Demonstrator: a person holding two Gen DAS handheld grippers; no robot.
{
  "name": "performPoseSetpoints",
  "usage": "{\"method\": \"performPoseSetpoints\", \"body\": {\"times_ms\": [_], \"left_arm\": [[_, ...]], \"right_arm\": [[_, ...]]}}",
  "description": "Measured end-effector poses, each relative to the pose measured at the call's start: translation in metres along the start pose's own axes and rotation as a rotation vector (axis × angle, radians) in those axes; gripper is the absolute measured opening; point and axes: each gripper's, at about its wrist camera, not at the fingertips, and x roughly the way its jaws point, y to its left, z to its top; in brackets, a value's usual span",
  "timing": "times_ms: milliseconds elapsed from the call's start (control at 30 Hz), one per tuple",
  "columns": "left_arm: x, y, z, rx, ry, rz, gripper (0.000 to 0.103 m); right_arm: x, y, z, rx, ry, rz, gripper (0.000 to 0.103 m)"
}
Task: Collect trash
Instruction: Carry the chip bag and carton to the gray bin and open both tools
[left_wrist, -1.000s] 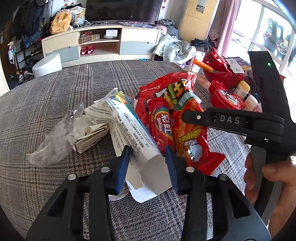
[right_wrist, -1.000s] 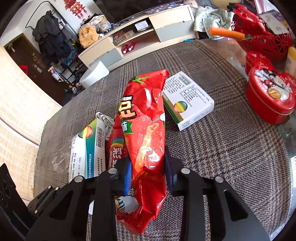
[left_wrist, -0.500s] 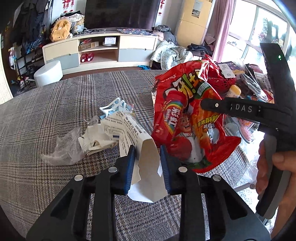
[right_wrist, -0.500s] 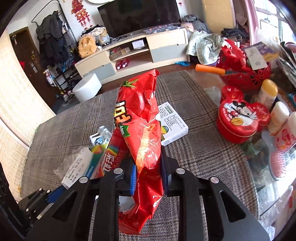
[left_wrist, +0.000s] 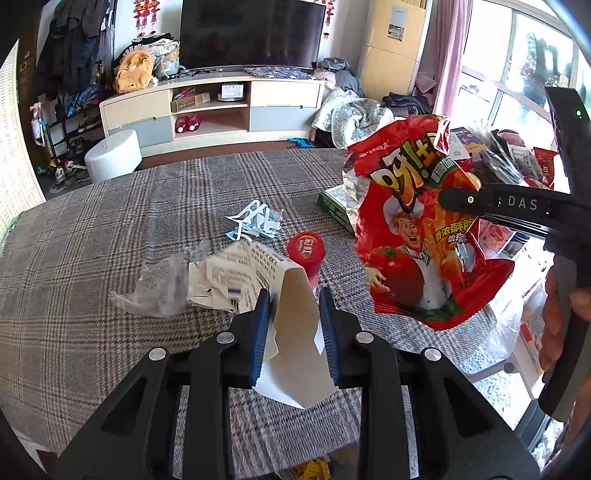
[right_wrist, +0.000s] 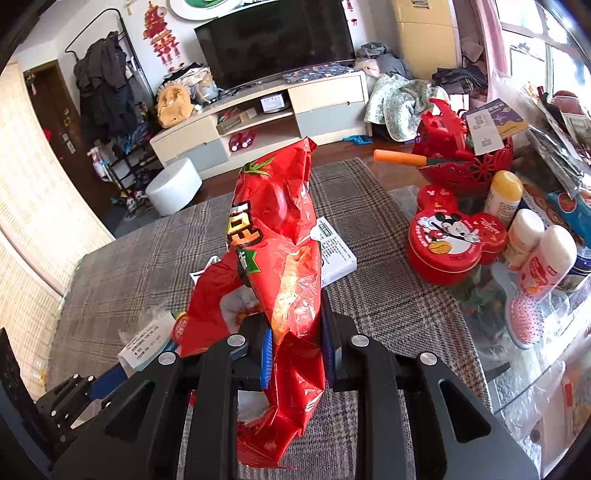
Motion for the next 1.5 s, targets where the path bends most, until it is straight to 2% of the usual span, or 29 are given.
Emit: {"method": "performPoseSetpoints", "body": {"times_ms": [267,467,733,900,1033,1200,1500], "left_arm": [[-0.043,-0.009,-0.019,0.001,-0.023,0.003,0.025],[-0.088,-0.023,-0.04,0.006,-0.046,0.003,0.025],[-0.145,-0.039,-0.092,-0.012,-0.055,-0.024,0.025],[-0.165,-0.045,-0.134,-0.004,-0.05,-0.043,0.025],[-0.167,-0.046,-0.17,-0.004,-0.022,-0.065,0.025],[-0.151,-0.043,-0.212,-0.027,0.039,-0.096,0.025],[-0.077,-0.025,-0.268,-0.085,0.208,-0.092,0.025]], "right_arm": [[-0.037,0.001,-0.023,-0.005,-0.007,0.011,0.022],[-0.071,0.006,-0.054,-0.008,-0.004,0.03,0.022],[-0.119,0.014,-0.11,-0.034,-0.003,0.032,0.022],[-0.139,0.012,-0.151,-0.064,-0.002,0.005,0.023],[-0.136,0.009,-0.183,-0.071,0.038,-0.001,0.023],[-0.112,0.007,-0.234,-0.082,0.128,-0.008,0.023],[-0.035,0.015,-0.296,-0.131,0.302,-0.049,0.022]]}}
